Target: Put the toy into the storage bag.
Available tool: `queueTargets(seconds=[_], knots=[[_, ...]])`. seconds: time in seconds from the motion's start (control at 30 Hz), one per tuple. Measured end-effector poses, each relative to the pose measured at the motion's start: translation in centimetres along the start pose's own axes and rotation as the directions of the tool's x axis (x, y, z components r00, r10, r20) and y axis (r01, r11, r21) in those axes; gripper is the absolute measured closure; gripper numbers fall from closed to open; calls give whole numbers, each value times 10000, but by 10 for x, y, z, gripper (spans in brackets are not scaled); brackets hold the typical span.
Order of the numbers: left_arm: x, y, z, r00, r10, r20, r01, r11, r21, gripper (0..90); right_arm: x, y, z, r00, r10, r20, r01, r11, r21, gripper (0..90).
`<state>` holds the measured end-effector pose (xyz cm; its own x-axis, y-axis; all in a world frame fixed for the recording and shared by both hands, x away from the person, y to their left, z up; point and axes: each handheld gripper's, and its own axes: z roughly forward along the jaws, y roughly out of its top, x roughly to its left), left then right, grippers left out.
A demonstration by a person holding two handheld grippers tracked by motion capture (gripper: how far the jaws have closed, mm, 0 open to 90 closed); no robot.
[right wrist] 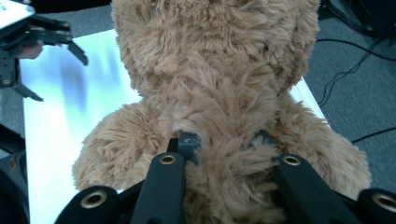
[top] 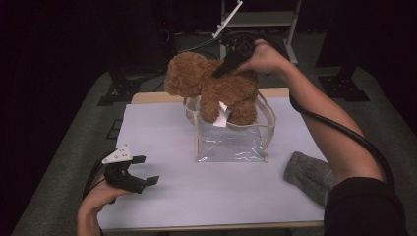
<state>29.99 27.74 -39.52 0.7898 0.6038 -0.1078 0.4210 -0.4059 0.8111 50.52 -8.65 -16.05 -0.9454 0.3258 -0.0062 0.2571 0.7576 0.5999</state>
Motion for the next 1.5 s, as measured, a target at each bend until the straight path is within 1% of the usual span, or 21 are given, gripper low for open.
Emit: queueTargets(seconds=[0.13,0.23,0.33,0.57,0.6,0.63,0.67,0.7,0.77,0.83,0.93,1.0,1.03,1.17,1.27,1.33,1.37,1.5], knots=[[0,-1,0,10000,-16,-3,16,10000,29,31,-12,-9,-4,9992,343,193,-340,9993,-166,727],[0,-1,0,10000,-24,-9,24,10000,-7,31,-18,-12,-10,9979,570,319,-559,9978,-346,727],[1,-1,0,10000,-38,-21,38,10000,10,31,-23,-15,-14,9966,682,472,-663,9970,-400,727],[1,-2,2,10000,-47,23,47,9999,97,31,-32,-20,-17,9912,997,874,-964,9945,-418,728],[1,-2,2,10000,-69,10,69,10000,70,31,-33,-20,-17,9903,991,975,-955,9946,-416,728],[1,-2,2,10000,-69,10,69,10000,70,31,-33,-20,-17,9903,991,975,-955,9946,-416,728],[1,-2,1,10000,-57,4,57,10000,57,31,-34,-21,-16,9883,1043,1112,-1004,9941,-404,728],[1,-2,1,10000,-57,4,57,10000,57,31,-34,-21,-16,9883,1043,1112,-1004,9941,-404,728],[1,-2,1,10000,-81,-3,81,10000,45,31,-35,-23,-14,9867,1053,1236,-1025,9943,-288,728],[1,-2,1,10000,-59,19,59,10000,49,31,-35,-24,-12,9863,1088,1237,-1074,9941,-178,727],[1,-2,2,10000,-54,43,54,10000,78,31,-30,-27,-8,9890,889,1183,-894,9960,-12,727],[1,-2,2,10000,-65,52,65,10000,72,31,-28,-28,-6,9894,893,1149,-905,9959,55,727],[0,-2,2,10000,-38,66,38,10000,78,31,-22,-30,-2,9913,754,1080,-780,9968,195,724],[0,-1,2,10000,6,57,-6,10000,51,31,-14,-35,7,9948,541,857,-578,9975,417,724],[-1,-1,2,10000,5,61,-5,10000,31,31,-10,-41,12,9964,496,689,-535,9970,562,724],[-1,-1,3,10000,2,80,-3,10000,74,31,-7,-45,14,9970,548,546,-581,9964,614,724],[-1,-1,3,10000,2,80,-3,10000,74,31,-7,-45,14,9970,548,546,-581,9964,614,724],[0,-2,4,10000,-15,87,14,9999,115,31,0,-53,19,9983,526,235,-542,9961,701,724]])
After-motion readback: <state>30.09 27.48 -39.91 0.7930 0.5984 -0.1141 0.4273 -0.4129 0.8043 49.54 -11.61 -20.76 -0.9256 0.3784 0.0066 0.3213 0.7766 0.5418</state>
